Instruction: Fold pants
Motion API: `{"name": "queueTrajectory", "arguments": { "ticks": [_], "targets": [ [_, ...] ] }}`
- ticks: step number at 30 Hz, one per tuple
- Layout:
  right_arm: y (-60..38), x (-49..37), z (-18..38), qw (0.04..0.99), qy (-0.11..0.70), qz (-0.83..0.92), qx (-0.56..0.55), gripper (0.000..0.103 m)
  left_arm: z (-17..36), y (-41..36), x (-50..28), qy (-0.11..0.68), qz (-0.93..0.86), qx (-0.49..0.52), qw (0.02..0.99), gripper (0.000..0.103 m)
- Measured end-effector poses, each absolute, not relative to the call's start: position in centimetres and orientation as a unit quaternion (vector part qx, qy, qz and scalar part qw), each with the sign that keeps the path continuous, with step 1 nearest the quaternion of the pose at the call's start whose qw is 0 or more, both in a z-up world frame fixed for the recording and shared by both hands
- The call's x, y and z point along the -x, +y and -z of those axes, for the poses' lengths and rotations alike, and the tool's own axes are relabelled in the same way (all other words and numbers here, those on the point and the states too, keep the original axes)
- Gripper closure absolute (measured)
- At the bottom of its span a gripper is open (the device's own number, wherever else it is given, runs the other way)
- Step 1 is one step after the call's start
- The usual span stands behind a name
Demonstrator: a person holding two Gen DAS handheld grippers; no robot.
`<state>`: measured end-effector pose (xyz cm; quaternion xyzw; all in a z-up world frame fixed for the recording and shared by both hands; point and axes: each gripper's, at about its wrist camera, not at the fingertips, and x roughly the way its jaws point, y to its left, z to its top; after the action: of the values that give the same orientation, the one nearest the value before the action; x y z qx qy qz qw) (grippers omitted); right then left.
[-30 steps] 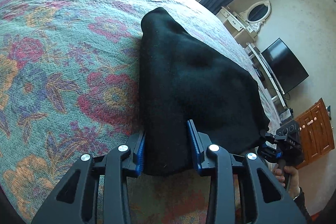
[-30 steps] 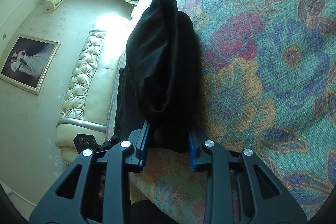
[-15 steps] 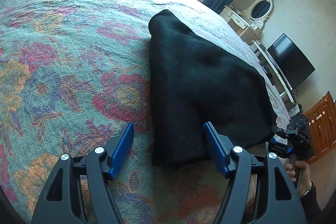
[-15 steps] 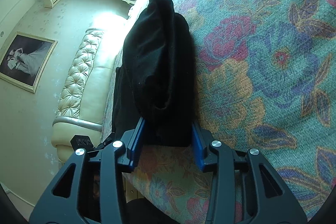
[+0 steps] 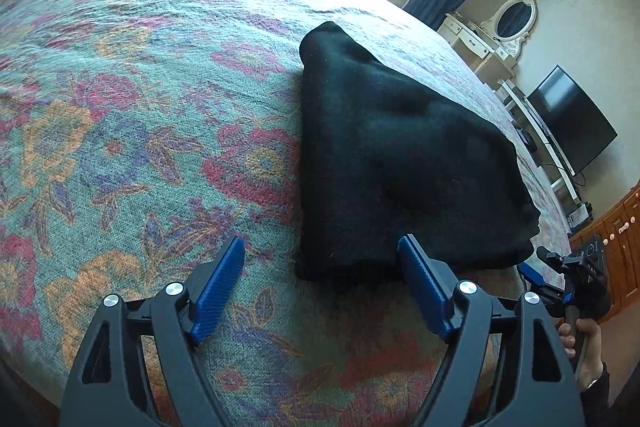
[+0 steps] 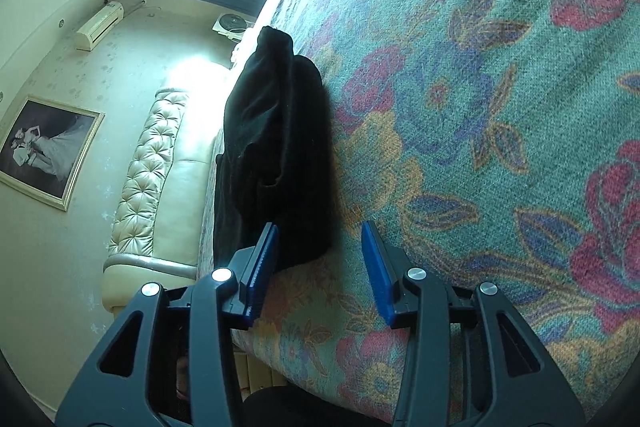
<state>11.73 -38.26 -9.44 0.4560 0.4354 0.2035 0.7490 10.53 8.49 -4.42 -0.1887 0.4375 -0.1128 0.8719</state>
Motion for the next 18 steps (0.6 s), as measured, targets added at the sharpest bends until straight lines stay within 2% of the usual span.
{"name": "queueTrajectory", "arguments": {
  "ticks": [6,12,18],
  "targets": [
    [-38.4,-10.3,9.4,0.752,0.422,-0.192,-0.469,0.058,4.2,7.2,-9.1,0.449,0.114,0.161,0.872,0.025],
    [-37.5,-8.6,8.7,0.756,0.422,-0.188,-0.463,0.046,3.4,5.0,-7.4,0.444,0.12,0.128,0.879,0.025],
    [-36.3,-6.8,8.4,0.768,0.435,-0.17,-0.439,0.044,2.3,2.9,-5.5,0.432,0.117,0.106,0.888,0.025]
  ]
}}
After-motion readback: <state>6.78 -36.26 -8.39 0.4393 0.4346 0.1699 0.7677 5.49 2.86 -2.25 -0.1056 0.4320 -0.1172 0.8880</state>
